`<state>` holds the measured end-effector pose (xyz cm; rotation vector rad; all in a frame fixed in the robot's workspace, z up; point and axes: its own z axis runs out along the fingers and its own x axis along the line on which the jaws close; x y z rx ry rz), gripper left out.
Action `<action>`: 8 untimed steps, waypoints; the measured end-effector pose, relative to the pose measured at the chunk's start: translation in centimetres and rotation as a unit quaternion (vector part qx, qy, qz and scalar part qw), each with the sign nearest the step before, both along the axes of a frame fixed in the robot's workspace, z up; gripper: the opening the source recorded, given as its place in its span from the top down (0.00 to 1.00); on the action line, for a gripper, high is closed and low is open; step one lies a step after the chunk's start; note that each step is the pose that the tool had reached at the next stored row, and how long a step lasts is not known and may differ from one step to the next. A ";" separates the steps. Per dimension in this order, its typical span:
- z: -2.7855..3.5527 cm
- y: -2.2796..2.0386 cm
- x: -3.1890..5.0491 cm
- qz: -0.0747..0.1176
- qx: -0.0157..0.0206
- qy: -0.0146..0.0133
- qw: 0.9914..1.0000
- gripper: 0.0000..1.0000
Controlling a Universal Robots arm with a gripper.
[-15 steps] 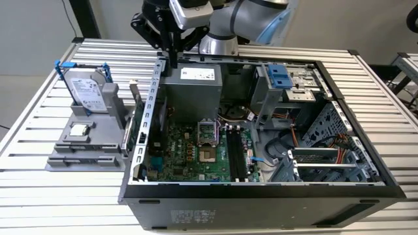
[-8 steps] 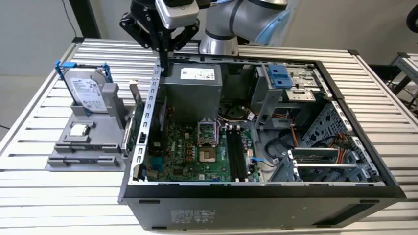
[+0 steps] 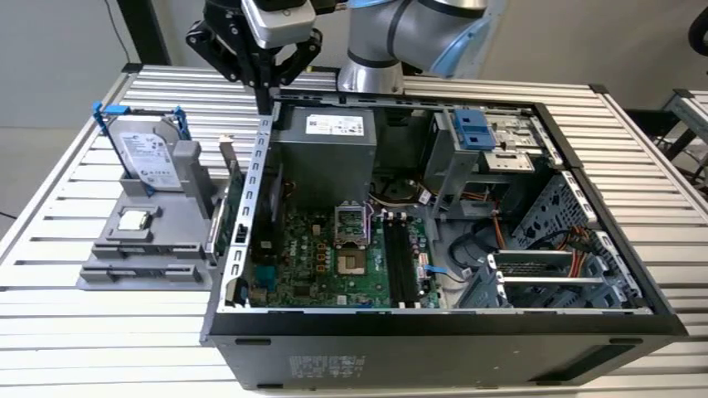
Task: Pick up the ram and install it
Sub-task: 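Reach for the ram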
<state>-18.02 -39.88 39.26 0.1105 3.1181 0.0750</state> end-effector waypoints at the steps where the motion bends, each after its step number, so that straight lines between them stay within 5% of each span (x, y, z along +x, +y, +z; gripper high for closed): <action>1: 0.00 0.00 -0.18 0.000 0.000 0.000 1.000 1.00; 8: 0.00 0.00 -1.47 0.000 0.000 0.000 1.000 1.00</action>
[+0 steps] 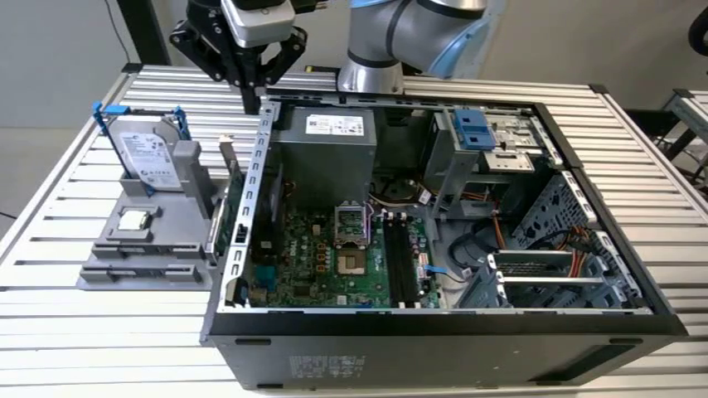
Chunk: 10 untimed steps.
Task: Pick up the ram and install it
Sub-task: 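Reach for the ram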
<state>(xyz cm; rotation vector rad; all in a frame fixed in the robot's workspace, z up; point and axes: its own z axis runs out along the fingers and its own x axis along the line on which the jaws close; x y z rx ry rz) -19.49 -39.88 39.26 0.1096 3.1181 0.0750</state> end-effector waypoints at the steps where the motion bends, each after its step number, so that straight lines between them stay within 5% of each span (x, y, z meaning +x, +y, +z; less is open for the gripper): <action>1: 0.00 0.00 -0.18 0.000 0.000 0.000 1.000 1.00; 10: 0.00 0.00 -2.46 0.000 0.000 0.000 1.000 1.00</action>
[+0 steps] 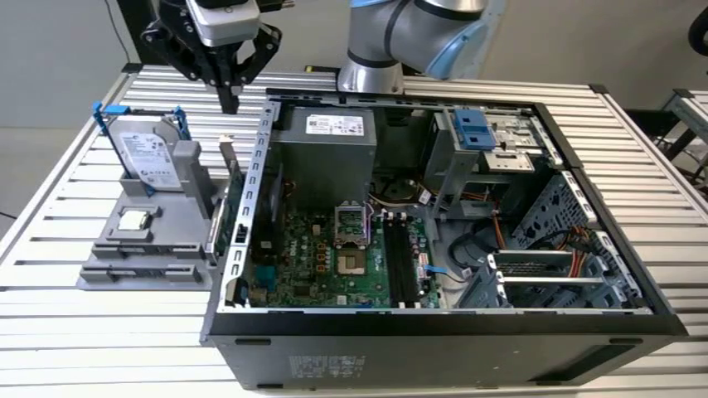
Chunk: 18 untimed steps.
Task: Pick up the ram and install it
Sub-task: 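Reach for the ram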
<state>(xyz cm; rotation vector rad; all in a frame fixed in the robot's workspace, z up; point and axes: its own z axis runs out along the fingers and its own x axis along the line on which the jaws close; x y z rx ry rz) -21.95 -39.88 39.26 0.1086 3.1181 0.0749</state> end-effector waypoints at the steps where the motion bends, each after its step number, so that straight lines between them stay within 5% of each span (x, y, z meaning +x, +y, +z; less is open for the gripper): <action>1: 0.00 0.00 -0.28 0.000 0.000 0.000 1.000 1.00; 18: 0.00 0.00 -4.81 0.001 0.000 0.000 1.000 1.00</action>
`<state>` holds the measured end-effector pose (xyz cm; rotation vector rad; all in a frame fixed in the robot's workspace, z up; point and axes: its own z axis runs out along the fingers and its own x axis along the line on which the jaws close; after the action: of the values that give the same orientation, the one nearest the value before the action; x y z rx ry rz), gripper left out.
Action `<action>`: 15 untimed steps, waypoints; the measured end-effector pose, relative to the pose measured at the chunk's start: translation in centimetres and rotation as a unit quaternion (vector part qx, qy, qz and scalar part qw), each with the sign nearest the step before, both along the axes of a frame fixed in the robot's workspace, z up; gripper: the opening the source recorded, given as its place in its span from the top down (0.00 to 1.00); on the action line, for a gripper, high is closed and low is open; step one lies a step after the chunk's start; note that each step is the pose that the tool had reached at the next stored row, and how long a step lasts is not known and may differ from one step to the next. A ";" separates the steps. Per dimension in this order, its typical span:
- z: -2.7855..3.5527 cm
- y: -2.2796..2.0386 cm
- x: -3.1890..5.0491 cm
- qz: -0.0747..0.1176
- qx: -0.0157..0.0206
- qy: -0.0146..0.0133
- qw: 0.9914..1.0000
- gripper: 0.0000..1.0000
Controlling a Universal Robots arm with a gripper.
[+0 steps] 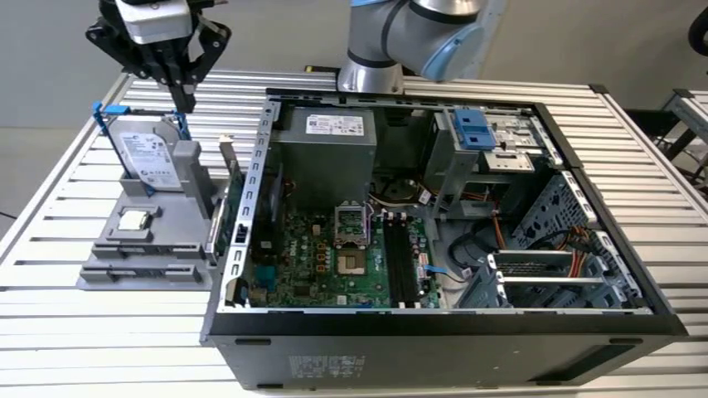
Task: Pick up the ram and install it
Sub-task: 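Reach for the ram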
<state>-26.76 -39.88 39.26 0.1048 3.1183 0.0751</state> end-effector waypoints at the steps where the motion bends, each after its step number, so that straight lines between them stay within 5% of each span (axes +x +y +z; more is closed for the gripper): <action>1: 0.00 0.00 -0.26 0.000 0.000 0.000 1.000 1.00; 15: 0.00 0.00 -3.88 0.001 0.000 0.000 1.000 1.00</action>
<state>-30.65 -39.88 39.26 0.1025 3.1184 0.0751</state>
